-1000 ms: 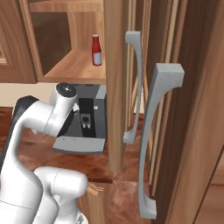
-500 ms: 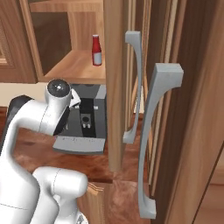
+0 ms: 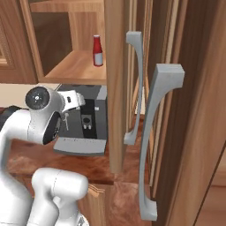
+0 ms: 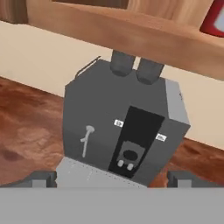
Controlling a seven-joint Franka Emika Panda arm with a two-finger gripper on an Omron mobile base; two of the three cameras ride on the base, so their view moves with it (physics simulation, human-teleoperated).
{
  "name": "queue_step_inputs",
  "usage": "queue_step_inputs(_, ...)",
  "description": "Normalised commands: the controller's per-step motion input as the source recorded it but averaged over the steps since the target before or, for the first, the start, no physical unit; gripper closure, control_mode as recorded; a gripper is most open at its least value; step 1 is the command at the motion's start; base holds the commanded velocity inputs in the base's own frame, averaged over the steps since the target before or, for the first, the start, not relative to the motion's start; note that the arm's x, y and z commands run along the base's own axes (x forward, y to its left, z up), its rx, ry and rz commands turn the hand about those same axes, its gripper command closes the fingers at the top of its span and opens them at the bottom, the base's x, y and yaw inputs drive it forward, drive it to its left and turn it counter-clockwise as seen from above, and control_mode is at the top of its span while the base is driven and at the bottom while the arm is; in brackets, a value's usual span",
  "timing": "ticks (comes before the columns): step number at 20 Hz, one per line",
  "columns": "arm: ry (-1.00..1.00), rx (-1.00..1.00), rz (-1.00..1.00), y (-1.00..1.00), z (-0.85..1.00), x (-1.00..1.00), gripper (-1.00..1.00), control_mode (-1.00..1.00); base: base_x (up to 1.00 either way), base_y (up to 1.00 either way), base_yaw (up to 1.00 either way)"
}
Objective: Collect the turmeric, ketchup, and shaker from the cabinet and place them next to the stove.
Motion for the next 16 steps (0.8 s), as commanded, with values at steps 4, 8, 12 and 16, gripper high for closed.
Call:
queue_step_inputs(4,-0.01,0.09,-0.31,-0.47,0.59,0.03,-1.0,-1.0,0.0,0.0,0.0)
queue_step_inputs(8,-0.01,0.1,-0.23,-0.53,0.72,0.05,-1.0,-1.0,0.0,0.0,0.0)
queue_step_inputs(12,-0.05,0.09,-0.15,-0.53,0.76,0.02,-1.0,-1.0,0.0,0.0,0.0)
queue_step_inputs(16,-0.09,0.09,-0.07,-0.46,0.65,0.01,-1.0,-1.0,0.0,0.0,0.0)
